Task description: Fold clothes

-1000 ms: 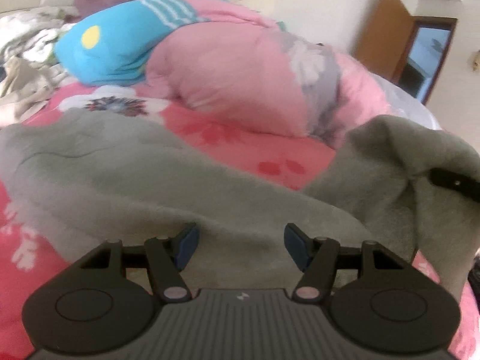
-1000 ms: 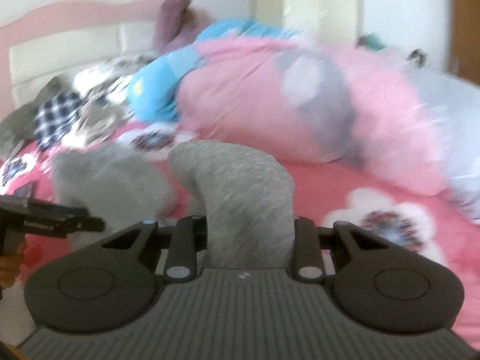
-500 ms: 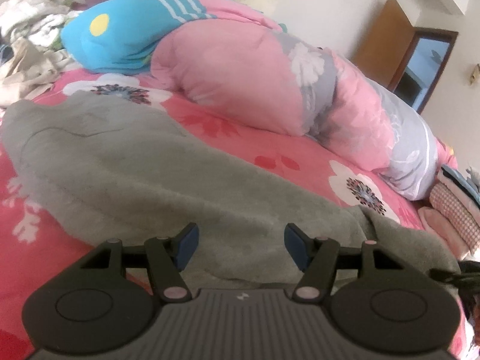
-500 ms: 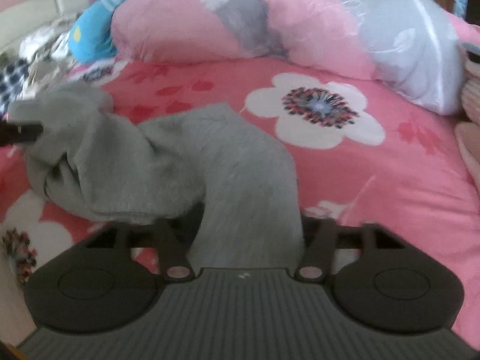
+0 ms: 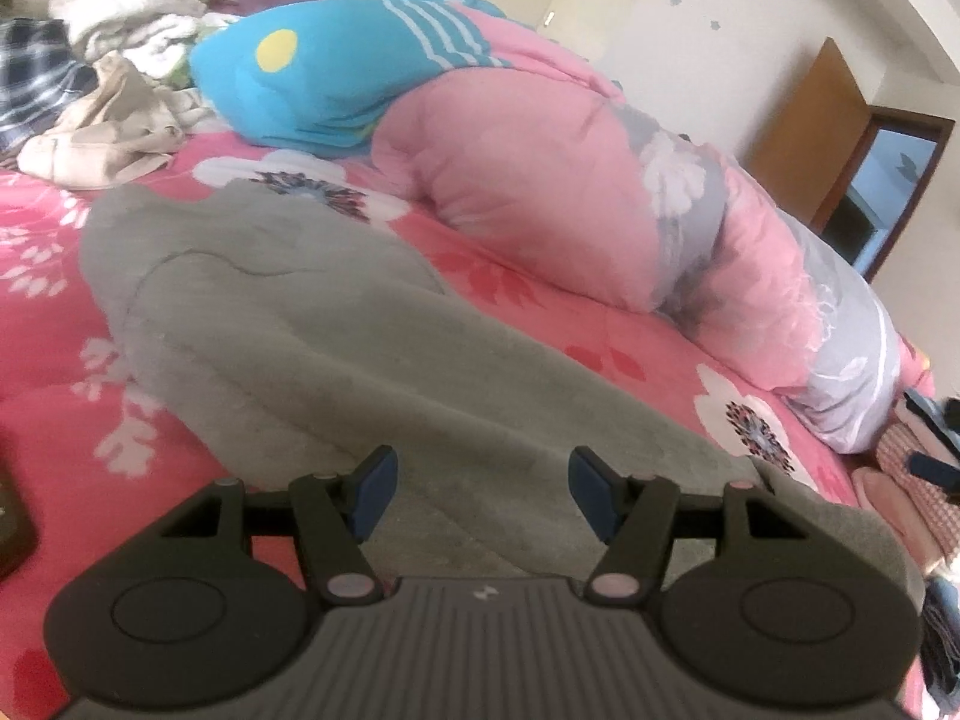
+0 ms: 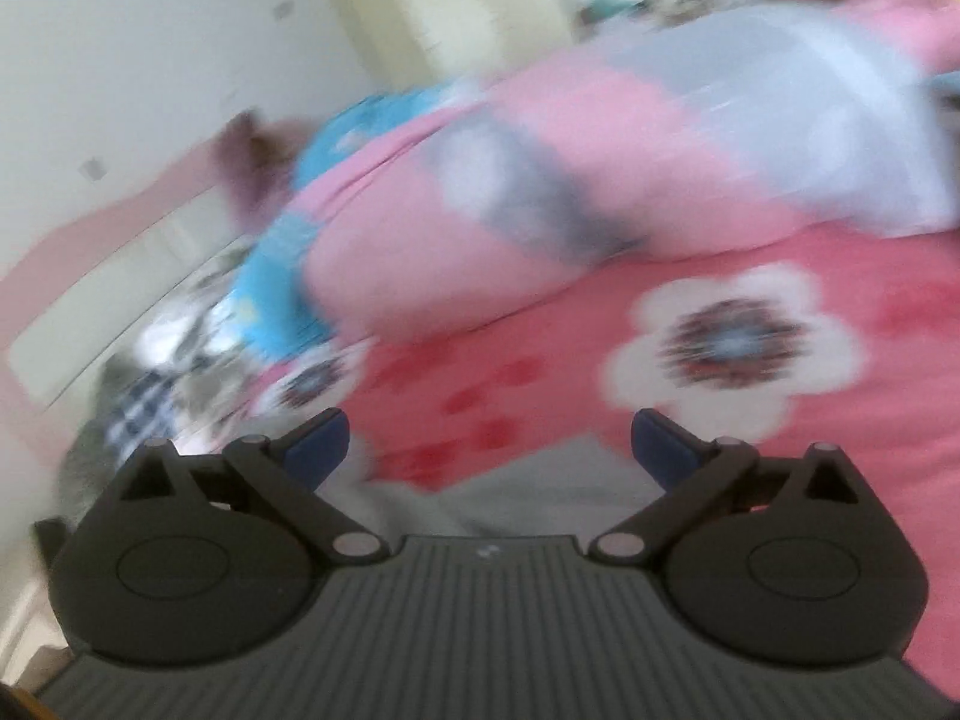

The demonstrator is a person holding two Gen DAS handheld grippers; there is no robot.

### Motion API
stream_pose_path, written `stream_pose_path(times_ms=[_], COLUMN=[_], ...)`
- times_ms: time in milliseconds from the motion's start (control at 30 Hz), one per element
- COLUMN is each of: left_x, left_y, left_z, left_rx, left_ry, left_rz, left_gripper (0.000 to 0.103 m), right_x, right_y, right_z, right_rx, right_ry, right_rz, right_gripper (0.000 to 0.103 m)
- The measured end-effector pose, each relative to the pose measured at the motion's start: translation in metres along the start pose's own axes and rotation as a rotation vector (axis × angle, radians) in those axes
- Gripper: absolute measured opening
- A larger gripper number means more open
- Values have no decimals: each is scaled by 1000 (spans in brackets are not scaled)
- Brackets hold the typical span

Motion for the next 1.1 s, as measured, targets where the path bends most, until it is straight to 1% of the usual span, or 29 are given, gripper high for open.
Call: stream_pose_path(times_ms=[133, 267, 367, 500, 633, 700, 767, 800, 833, 867, 967, 1100], left_x=[-3, -7, -10, -14, -16, -17, -18, -19, -19, -19, -20, -20], left_y=[-3, -11, -17, -21, -24, -26, -28, -28, -29, -29, -28, -25], left_z=[-9, -23, -32, -39, -42, -44, -45, -46, -46, -46, -47, -47], left_rx=[22, 35, 30, 11, -2, -8, -15, -16, -17, -17, -16, -15], left_ry=[3, 24, 45, 60, 61, 62, 62, 62, 62, 60, 57, 56], left_rz=[-13, -38, -54, -64, -66, -67, -68, -67, -65, -65, -64, -66], left_gripper=[64, 63, 62, 61, 61, 61, 61, 60, 60, 60, 61, 60], right_x=[-28, -43, -49, -55, -71, -78, -84, -85, -85, -84, -77, -71], right_y=[-82, -155, -207, -267, -309, -320, -327, -325, -322, -319, -307, -286], right_z=[-44, -83, -103, -116, -114, -112, -112, -112, -113, -113, -116, -136], right_rx=[79, 127, 141, 128, 129, 133, 136, 145, 154, 164, 190, 223], right_ry=[103, 169, 197, 200, 179, 159, 141, 145, 150, 156, 176, 247], right_rz=[-165, -244, -302, -392, -493, -521, -535, -526, -513, -501, -447, -377], right_gripper=[101, 101, 100, 100, 95, 83, 56, 48, 34, 23, 17, 15])
Point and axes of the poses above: each gripper's, at about its wrist camera, not at the fingertips, and y roughly against the way its jaws point, z to its right, x to its top, the point moved 5 cm from there along -y, roughly the way its jaws point, and after that the axes turned 12 degrees about -y, right-handed, at the moved point
